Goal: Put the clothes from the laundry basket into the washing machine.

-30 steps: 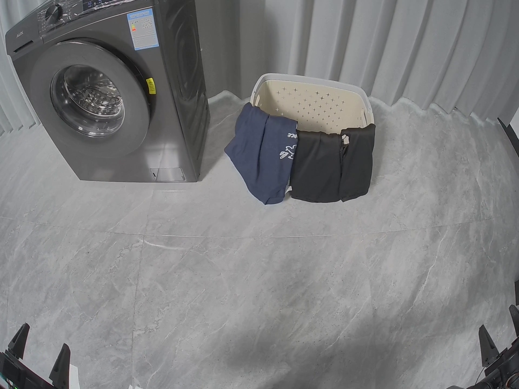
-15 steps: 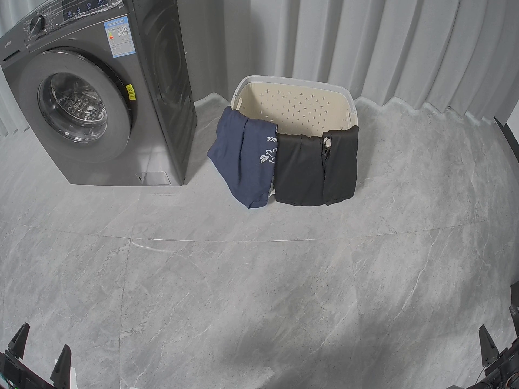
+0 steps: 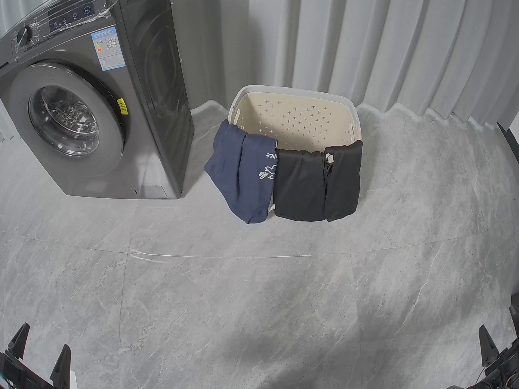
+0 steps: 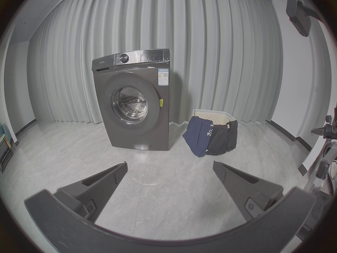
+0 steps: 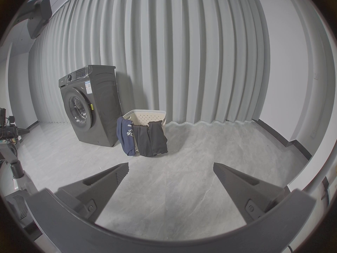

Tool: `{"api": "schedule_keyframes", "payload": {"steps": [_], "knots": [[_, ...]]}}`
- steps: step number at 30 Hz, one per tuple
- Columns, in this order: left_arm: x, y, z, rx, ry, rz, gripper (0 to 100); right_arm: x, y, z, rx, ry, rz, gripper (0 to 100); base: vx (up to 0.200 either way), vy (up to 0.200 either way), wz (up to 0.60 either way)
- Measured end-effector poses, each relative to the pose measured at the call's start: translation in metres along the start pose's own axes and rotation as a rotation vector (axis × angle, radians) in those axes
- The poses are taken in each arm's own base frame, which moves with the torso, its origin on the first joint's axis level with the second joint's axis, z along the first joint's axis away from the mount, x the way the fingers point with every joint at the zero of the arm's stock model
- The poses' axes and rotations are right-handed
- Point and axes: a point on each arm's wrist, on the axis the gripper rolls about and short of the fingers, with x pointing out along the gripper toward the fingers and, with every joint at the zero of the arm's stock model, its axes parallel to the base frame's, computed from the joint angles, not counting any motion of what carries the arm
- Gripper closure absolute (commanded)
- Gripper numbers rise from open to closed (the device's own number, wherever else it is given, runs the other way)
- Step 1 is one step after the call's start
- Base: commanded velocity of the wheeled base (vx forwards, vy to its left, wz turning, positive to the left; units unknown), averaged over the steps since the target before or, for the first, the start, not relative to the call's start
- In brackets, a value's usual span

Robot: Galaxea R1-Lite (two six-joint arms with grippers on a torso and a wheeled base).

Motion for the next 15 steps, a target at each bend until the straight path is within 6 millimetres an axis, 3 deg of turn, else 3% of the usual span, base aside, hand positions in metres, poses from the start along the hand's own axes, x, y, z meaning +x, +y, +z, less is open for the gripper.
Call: {"api": "schedule_keyframes", "payload": {"steps": [4,13,15], "knots": [[0.0,0.0,0.0,-0.006,0.0,0.002,0,0.0,0.0,0.0,0.0,0.0,0.0,0,0.0,0.0,0.0],[0.0,0.0001,0.0,-0.015,0.0,0.004,0,0.0,0.0,0.0,0.0,0.0,0.0,0,0.0,-0.2,0.0],[0.0,0.0001,0.0,-0.017,0.0,0.005,0,0.0,0.0,0.0,0.0,0.0,0.0,0,0.0,0.0,0.0]]}}
